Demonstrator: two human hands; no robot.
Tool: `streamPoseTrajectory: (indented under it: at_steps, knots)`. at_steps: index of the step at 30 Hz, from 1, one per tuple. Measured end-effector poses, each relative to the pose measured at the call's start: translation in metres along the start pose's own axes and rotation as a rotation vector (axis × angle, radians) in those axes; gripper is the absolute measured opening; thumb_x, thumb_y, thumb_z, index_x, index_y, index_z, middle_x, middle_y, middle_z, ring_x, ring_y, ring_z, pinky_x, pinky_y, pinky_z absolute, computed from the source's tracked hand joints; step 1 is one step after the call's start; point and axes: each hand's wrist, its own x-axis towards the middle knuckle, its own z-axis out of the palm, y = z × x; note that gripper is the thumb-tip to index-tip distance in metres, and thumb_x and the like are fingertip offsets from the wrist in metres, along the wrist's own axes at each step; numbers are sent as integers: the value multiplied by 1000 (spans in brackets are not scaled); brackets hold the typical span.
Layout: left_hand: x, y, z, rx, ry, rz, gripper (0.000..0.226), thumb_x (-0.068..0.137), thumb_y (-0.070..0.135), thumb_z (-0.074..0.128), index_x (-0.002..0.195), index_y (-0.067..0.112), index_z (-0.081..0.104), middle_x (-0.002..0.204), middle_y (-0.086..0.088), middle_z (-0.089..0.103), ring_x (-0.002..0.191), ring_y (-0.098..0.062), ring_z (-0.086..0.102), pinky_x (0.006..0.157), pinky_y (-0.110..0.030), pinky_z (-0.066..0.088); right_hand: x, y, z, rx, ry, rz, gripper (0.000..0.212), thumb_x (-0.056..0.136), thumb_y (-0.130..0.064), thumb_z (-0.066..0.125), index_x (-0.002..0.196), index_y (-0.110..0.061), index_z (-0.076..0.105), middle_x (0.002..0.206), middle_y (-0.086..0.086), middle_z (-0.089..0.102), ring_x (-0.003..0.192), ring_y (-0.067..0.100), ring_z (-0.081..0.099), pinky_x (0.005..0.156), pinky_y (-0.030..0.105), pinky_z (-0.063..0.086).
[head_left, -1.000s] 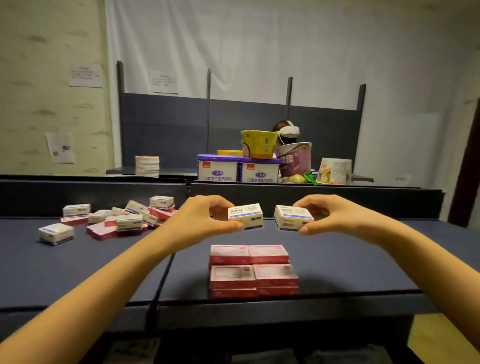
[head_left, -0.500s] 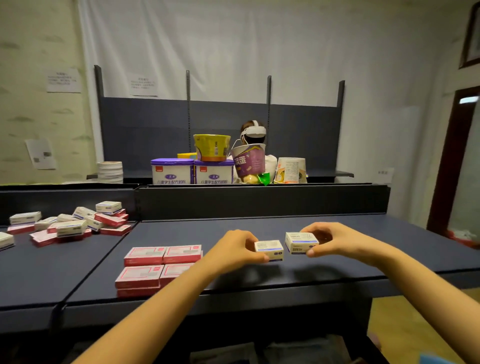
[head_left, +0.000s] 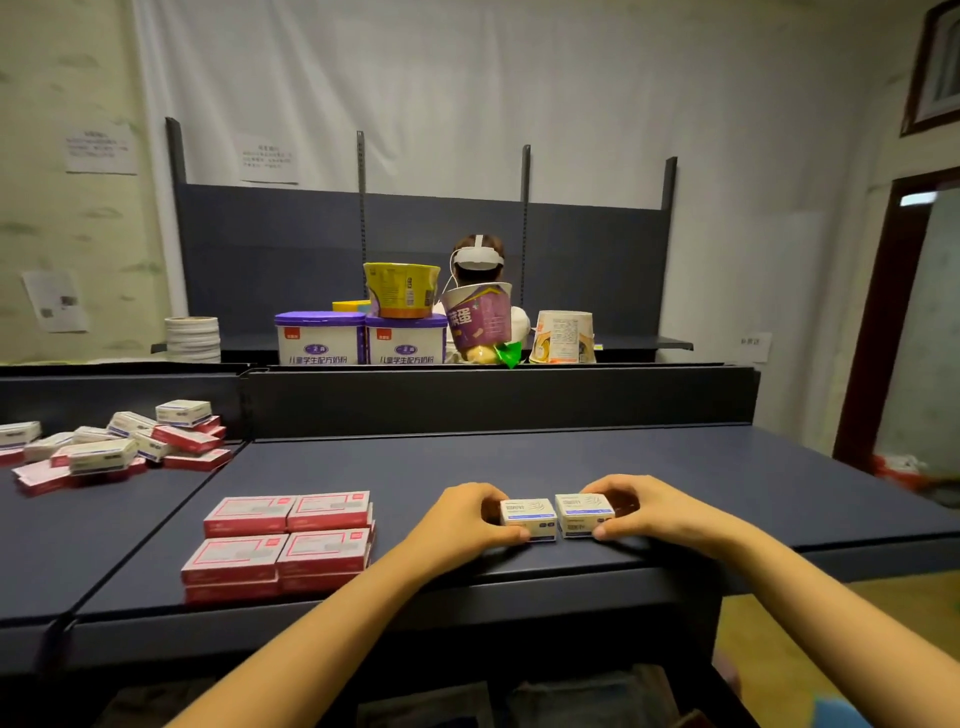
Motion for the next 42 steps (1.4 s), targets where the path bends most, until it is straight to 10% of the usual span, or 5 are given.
streamPoseTrajectory:
  at_steps: [21, 42]
  knots:
    - [-43, -19, -131, 87, 163, 60, 70, 79, 41, 68, 138, 20, 39, 134, -3, 50, 118, -13, 49, 91, -21, 39, 62, -111, 35, 108, 51, -242, 64, 65, -44, 67, 123, -39, 40, 130, -11, 46, 124, 10, 42, 100, 28, 34]
    - [-194, -358, -419, 166, 234, -284, 72, 76, 33, 74, 137, 20, 38, 136, -2, 46, 106, -8, 47, 91, -21, 40, 196, -392, 300, 99, -55, -318, 63, 75, -35, 66, 131, -30, 38, 131, -7, 47, 122, 13, 46, 100, 31, 42]
